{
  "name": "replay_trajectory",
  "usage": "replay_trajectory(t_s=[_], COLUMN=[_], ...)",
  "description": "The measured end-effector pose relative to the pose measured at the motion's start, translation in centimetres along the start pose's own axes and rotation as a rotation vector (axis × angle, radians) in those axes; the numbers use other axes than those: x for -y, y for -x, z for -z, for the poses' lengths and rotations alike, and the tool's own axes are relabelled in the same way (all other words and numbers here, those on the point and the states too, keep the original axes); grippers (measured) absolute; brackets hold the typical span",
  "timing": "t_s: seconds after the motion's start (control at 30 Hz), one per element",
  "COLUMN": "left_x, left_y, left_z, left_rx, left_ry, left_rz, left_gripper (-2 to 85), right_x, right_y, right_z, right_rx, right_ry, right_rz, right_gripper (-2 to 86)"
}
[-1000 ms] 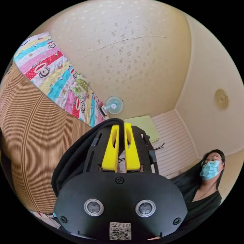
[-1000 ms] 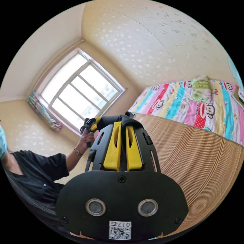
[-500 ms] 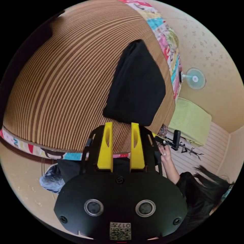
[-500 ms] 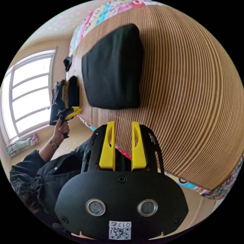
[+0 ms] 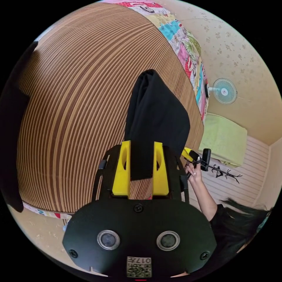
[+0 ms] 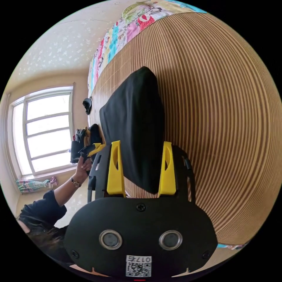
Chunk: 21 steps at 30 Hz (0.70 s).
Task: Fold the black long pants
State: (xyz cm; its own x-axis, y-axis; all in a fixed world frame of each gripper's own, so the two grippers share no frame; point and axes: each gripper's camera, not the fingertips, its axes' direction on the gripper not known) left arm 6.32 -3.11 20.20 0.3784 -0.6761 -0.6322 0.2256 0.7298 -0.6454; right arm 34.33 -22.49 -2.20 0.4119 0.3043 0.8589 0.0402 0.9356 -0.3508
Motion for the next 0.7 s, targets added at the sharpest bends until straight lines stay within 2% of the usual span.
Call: replay_trajectory(t_s=[0.1, 0.17, 0.23, 0.3, 0.37, 0.47, 0.53, 0.7], left_x=[2.5, 3.5, 3.3, 2.6, 1.8, 1.2, 0.5, -1.9], left_y=[0.4, 1.4, 2.6, 3.2, 3.2, 2.6, 1.9, -4.7], left_z=[-1.2, -3.2, -4.8, -3.8, -3.0, -3.3, -4.3, -9.9], left_rx=[0.062, 0.063, 0.036, 0.048, 0.078, 0.122, 0.100, 0.110], left_ry=[0.052, 0.143, 0.205, 0.144, 0.136, 0.230, 0.302, 0.433], left_rz=[-0.011, -0.018, 0.002, 0.017, 0.032, 0.046, 0.064, -0.031], left_gripper=[11.7, 12.4, 12.5, 11.9, 11.5, 11.1, 10.2, 9.2], right_x=[0.2, -2.4, -4.7, -6.5, -8.3, -10.3, -12.1, -16.8], right_y=[1.3, 3.3, 4.1, 3.7, 1.7, -1.5, -3.2, -7.4], right_z=[-2.5, -2.6, -2.6, -2.5, -1.5, 1.1, 3.6, 13.1], right_rx=[-0.006, -0.149, -0.163, -0.141, -0.022, 0.172, 0.240, 0.215], right_ry=[0.032, -0.108, -0.187, -0.170, -0.113, -0.033, -0.045, -0.118], right_rz=[0.029, 0.071, 0.094, 0.075, 0.007, -0.075, -0.095, -0.136], right_gripper=[19.8, 18.4, 17.4, 15.8, 12.9, 10.8, 9.9, 7.9])
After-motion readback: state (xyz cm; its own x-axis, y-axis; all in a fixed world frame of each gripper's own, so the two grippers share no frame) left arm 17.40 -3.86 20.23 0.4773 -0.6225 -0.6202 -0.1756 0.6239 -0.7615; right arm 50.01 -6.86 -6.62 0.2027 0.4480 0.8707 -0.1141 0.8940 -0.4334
